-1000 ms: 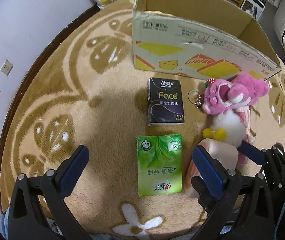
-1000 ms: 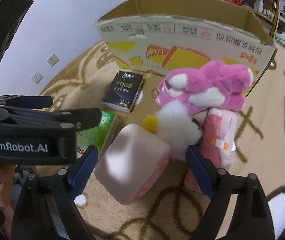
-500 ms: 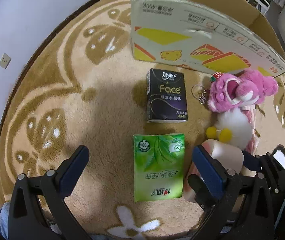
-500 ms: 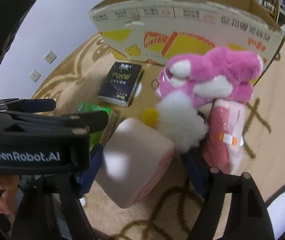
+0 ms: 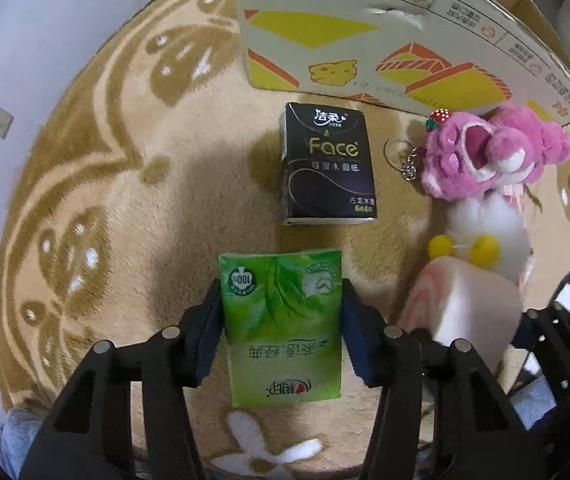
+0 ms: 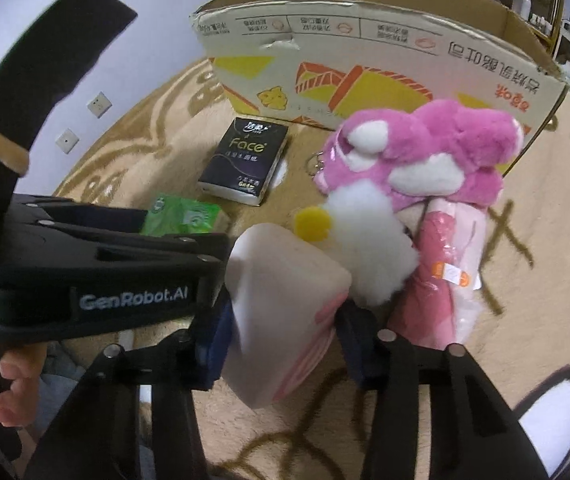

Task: Organize soft objects
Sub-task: 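Grasp the green tissue pack with the left tool while the right tool grasps the pink cube plush, then carry the green tissue pack and pink cube plush up over the box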

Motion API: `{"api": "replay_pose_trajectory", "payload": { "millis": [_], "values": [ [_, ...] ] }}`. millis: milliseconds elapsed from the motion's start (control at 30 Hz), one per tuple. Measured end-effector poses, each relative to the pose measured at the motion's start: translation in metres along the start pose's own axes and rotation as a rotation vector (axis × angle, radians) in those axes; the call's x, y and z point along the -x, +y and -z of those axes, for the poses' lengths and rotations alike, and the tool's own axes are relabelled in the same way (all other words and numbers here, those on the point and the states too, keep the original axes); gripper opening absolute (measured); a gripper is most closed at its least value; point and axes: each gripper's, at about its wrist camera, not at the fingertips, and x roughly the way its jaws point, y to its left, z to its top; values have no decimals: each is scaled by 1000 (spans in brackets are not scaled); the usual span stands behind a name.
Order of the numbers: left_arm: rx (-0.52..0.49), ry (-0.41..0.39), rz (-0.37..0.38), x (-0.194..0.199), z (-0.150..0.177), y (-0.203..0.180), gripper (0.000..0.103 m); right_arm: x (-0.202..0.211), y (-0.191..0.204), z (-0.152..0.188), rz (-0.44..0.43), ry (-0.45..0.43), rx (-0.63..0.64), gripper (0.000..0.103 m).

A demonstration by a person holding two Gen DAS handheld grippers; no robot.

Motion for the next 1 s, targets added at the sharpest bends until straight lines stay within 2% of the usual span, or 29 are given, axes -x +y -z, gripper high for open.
{"api": "replay_pose_trajectory", "payload": {
  "millis": [200, 400, 700, 833, 1000],
  "values": [
    [-9, -52, -1, 12, 3, -2, 52, 12, -6, 1, 2, -15, -12, 44],
    [47, -149, -6, 41, 5, 13, 52, 35, -18, -3, -5, -82, -47, 41],
    [86, -363, -7, 92, -6, 21, 52, 75, -34, -13, -62, -198, -113, 41],
    [101, -463, 7, 114, -6, 22, 52, 89, -35, -17, -59, -242, -99, 41],
    [107, -535, 14, 133, -6, 22, 52, 97, -36, -24, -81, -284, -109, 41]
  ]
}}
